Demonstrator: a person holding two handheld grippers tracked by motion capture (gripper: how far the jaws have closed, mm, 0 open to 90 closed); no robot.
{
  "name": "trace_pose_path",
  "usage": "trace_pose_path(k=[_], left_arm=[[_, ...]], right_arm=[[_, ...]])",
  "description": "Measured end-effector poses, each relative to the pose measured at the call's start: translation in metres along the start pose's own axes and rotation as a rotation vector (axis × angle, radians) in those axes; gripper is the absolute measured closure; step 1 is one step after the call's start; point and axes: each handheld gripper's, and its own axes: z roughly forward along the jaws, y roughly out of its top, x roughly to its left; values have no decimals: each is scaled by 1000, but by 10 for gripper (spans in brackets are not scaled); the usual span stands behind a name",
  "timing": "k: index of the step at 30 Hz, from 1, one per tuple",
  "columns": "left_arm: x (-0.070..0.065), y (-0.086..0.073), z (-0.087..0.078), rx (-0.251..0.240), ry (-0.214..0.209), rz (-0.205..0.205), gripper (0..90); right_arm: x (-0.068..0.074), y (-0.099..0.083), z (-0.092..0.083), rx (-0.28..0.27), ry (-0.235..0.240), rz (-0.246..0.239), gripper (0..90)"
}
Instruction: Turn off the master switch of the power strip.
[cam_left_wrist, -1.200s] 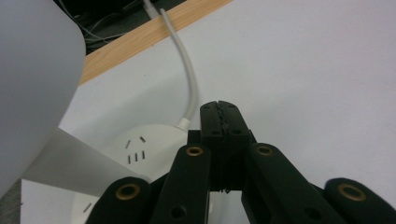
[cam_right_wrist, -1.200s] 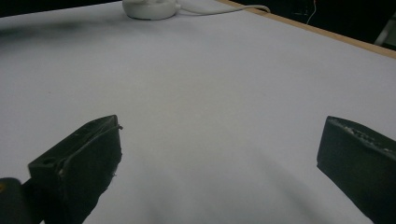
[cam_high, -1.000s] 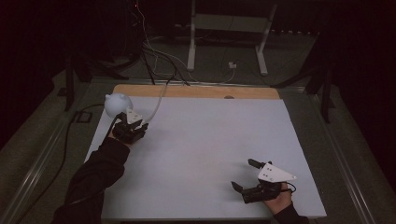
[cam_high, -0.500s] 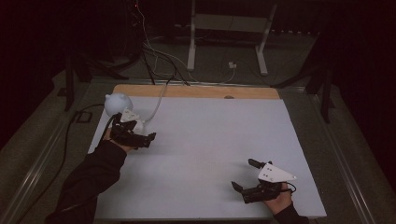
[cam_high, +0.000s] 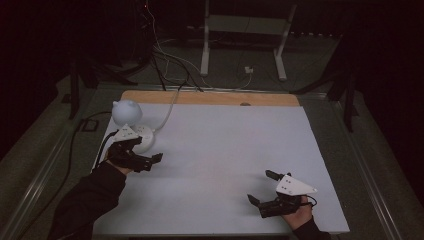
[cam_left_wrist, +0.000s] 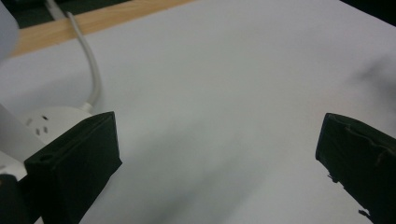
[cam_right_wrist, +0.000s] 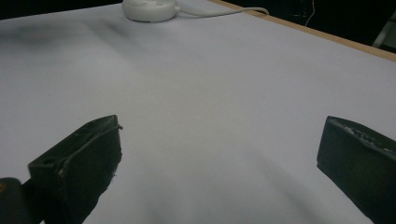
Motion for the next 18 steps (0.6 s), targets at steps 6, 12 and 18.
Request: trace_pose_path(k=[6,12,18], left_arm=[[-7,-18,-2,8,-32,22,3],[-14,-35,-3,17,-53,42,3],[-21,-51,-3,20,-74,54,3]], right_arm=[[0,0,1,4,2,-1,0],[0,0,1,6,1,-3,0],[0,0,2,5,3,-1,0]])
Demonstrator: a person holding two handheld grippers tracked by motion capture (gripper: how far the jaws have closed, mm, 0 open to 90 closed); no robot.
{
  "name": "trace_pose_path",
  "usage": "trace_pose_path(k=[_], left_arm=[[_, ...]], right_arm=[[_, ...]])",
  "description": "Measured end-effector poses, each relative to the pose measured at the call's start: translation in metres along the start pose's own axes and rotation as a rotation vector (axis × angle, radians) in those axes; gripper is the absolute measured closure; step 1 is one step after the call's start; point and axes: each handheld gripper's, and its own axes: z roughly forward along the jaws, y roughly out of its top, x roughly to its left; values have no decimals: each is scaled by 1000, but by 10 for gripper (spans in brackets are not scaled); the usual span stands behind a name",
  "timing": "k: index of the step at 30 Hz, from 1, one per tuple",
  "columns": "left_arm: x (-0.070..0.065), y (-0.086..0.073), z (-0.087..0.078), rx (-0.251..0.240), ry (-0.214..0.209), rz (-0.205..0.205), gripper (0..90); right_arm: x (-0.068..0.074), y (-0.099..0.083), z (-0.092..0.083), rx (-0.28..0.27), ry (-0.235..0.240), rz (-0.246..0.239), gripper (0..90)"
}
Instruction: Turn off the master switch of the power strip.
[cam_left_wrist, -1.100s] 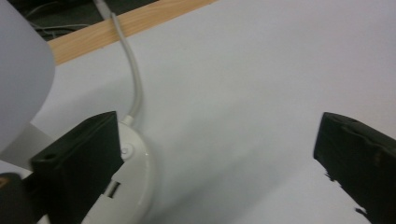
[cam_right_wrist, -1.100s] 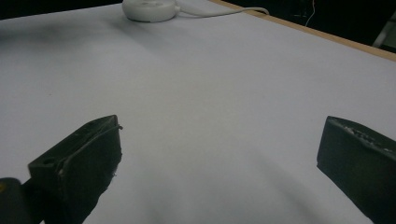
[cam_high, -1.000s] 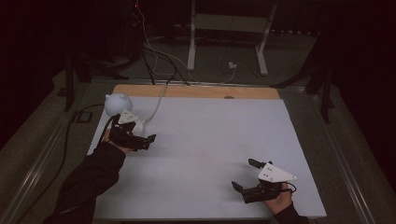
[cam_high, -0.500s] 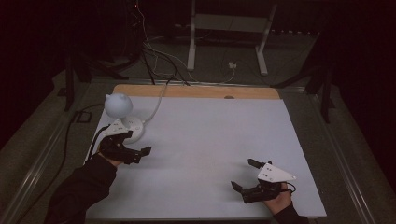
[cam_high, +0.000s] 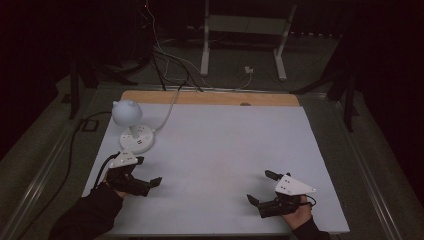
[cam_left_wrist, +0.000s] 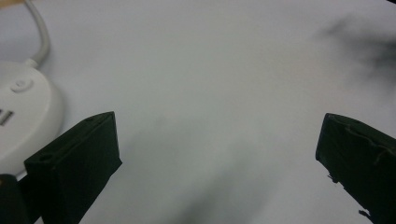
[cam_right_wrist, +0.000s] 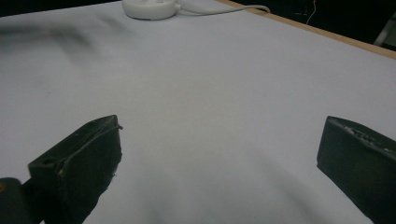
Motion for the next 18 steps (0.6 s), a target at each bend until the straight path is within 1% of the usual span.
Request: trace_pose_path(k=[1,3,5,8,9,11,12,14,16,17,18], left_arm=[[-1,-2,0,-5,-5,1,3],[-5,-7,0,0,-2,10,3],[-8,-13,0,5,-17,11,3],[-13,-22,1,17,-12,33,3],[-15,-25,1,27,-5,35,3],[-17,-32,1,15,7,51,3],[-18,-34,0,18,14,61,3],[-19,-40,-1,25,4,61,3],[-21,-46,-1,21,26,98,3],[-21,-48,-1,29,22,100,3],[-21,-50,-2,30,7,96,3]], right_arm=[[0,0,0,1,0,0,0],[0,0,0,3,0,-3,0],[0,0,0,0,1,0,0],[0,0,0,5,2,-4,0],[0,0,0,3,2,-4,0],[0,0,0,2,3,-1,0],[0,0,1,3,4,-1,0],[1,-1,1,10,4,-4,0],[0,0,1,5,5,-2,0],[0,0,1,5,4,-2,0],[0,0,1,7,5,-1,0]])
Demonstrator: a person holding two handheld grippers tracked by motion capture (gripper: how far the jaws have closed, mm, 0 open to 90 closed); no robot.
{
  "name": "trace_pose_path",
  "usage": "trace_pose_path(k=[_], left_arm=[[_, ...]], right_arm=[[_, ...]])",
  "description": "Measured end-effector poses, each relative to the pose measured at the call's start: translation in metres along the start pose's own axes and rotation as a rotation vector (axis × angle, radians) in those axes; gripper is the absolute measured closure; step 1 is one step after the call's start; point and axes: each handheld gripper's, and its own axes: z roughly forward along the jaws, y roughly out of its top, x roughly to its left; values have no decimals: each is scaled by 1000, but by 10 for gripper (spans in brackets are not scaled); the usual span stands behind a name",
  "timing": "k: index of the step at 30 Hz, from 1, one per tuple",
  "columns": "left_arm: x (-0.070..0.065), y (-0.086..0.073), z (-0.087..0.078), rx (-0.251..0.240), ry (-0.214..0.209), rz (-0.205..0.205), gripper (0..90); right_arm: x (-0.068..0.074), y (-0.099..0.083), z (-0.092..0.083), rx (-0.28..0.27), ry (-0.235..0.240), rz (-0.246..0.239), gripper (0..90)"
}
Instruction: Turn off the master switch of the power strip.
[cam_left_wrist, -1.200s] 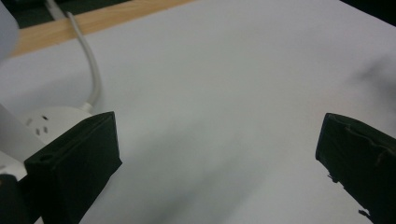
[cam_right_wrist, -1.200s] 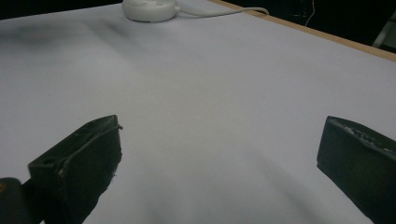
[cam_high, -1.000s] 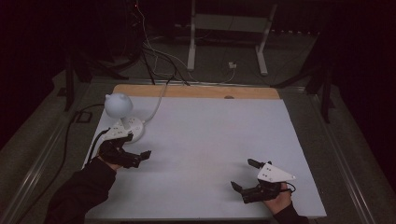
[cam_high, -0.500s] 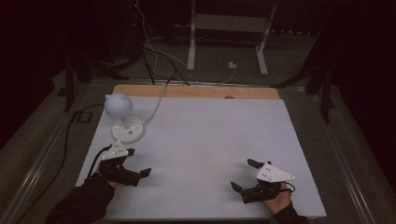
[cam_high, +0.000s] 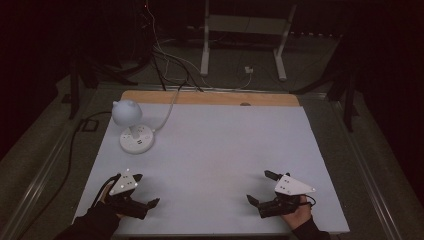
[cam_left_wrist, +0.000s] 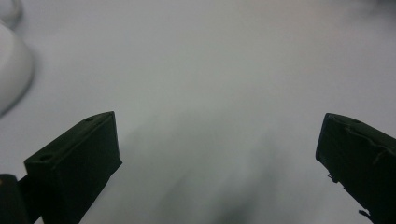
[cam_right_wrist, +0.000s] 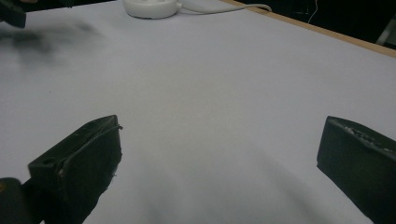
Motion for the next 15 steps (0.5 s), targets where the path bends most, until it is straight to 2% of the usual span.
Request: trace_pose_path(k=[6,7,9,15], left_arm=[[0,-9,2,-2,10,20,3],[1,-9,2,-8,13,19,3],[3,-9,2,-28,-7,13,3],[3,-9,4,-23,-6,7,4]], right_arm=[[0,0,0,2,0,0,0],[0,0,0,5,0,-1,0],[0,0,-1,1,1,-4,0],[-1,0,-1,-5,6,1,0]])
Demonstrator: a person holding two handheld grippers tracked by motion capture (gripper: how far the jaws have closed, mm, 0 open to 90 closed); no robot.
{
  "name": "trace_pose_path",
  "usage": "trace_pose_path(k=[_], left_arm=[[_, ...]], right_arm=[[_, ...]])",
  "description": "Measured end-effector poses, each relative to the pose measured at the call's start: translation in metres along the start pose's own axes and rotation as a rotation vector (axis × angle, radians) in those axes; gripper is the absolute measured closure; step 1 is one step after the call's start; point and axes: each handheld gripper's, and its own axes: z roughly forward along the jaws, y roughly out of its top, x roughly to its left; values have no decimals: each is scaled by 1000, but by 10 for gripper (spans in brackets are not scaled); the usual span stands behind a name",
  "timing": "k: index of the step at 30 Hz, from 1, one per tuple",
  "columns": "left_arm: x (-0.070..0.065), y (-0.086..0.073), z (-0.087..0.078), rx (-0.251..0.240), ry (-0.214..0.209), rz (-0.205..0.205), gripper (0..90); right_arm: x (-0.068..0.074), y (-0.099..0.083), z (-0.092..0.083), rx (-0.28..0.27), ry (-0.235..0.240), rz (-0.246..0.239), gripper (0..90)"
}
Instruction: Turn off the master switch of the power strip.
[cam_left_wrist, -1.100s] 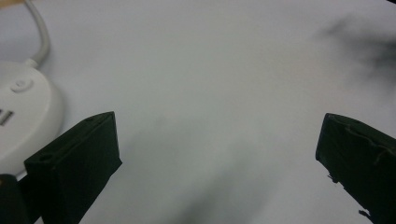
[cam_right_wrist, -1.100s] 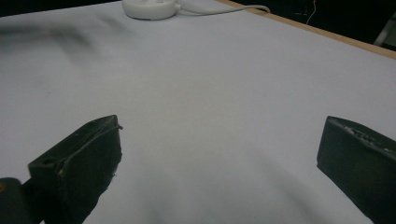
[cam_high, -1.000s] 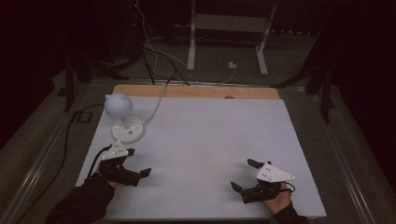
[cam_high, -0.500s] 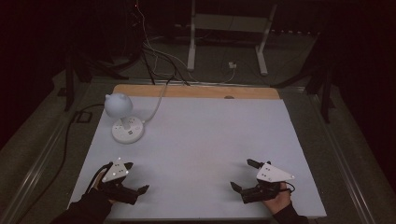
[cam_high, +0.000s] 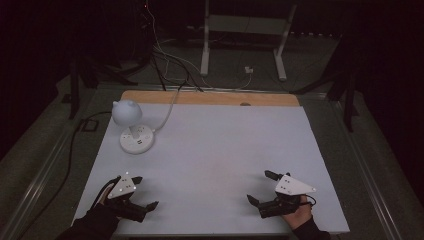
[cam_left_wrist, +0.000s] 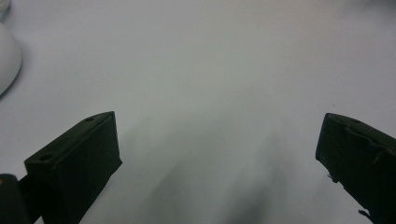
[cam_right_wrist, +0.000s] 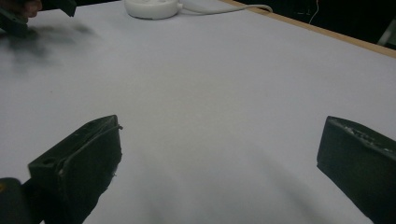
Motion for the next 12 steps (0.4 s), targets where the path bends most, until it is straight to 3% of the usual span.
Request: trace_pose_path(k=[2,6,12], left_arm=[[0,0,1,3,1,-14,4],[0,0,3,22,19,1,4],[1,1,2,6,20,-1,4]], right_arm=[[0,0,0,2,3,0,0],[0,0,1,6,5,1,0],[0,-1,2,9,5,3,0]])
